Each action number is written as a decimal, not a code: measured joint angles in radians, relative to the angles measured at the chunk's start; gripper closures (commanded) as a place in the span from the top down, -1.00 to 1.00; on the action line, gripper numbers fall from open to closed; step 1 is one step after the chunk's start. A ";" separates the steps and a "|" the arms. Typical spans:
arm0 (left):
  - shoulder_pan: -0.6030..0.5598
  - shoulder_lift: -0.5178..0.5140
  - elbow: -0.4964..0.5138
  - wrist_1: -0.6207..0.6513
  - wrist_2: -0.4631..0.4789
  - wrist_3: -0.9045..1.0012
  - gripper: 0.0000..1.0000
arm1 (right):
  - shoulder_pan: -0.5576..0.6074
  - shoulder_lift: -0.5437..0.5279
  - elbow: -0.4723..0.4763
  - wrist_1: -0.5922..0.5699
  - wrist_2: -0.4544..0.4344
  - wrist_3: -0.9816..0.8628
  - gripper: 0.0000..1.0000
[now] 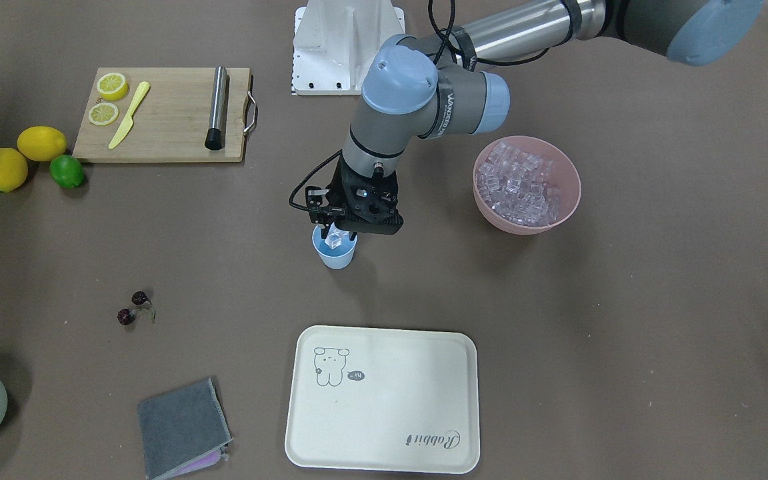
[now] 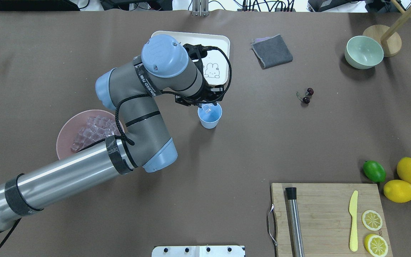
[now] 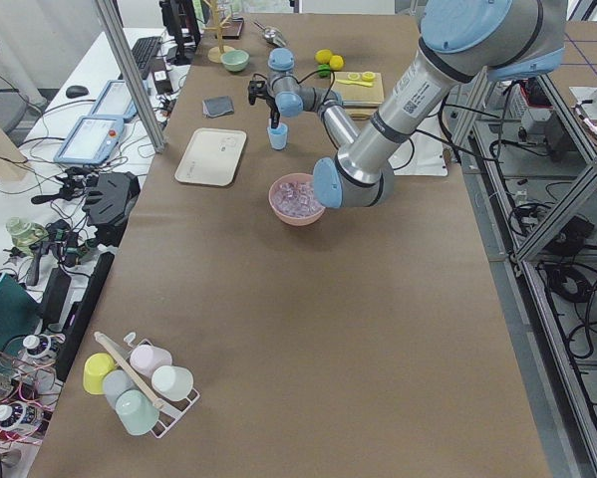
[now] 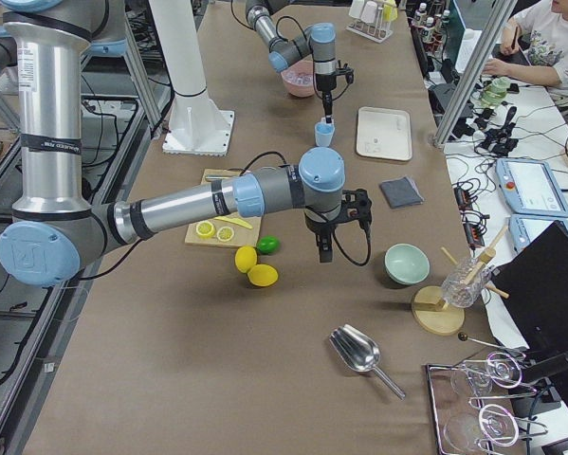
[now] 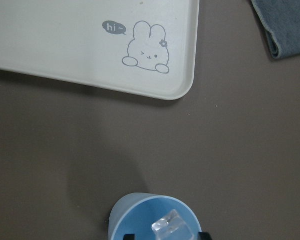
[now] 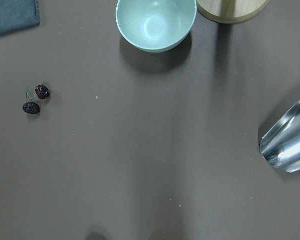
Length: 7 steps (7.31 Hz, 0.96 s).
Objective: Put ice and cherries in cup
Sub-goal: 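Open the left gripper to drop the ice cube into the cup, then move the left gripper back over the bowl of ice cubes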
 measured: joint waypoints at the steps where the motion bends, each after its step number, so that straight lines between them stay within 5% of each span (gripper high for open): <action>1: 0.001 -0.001 0.001 -0.001 0.010 -0.001 0.95 | 0.000 0.000 -0.001 0.000 0.000 0.000 1.00; 4: -0.013 0.017 -0.042 0.006 0.015 0.000 0.95 | 0.000 -0.001 0.004 0.000 0.001 0.000 1.00; 7: -0.133 0.327 -0.329 0.051 -0.105 0.024 0.95 | 0.005 0.000 0.007 0.000 0.002 -0.001 1.00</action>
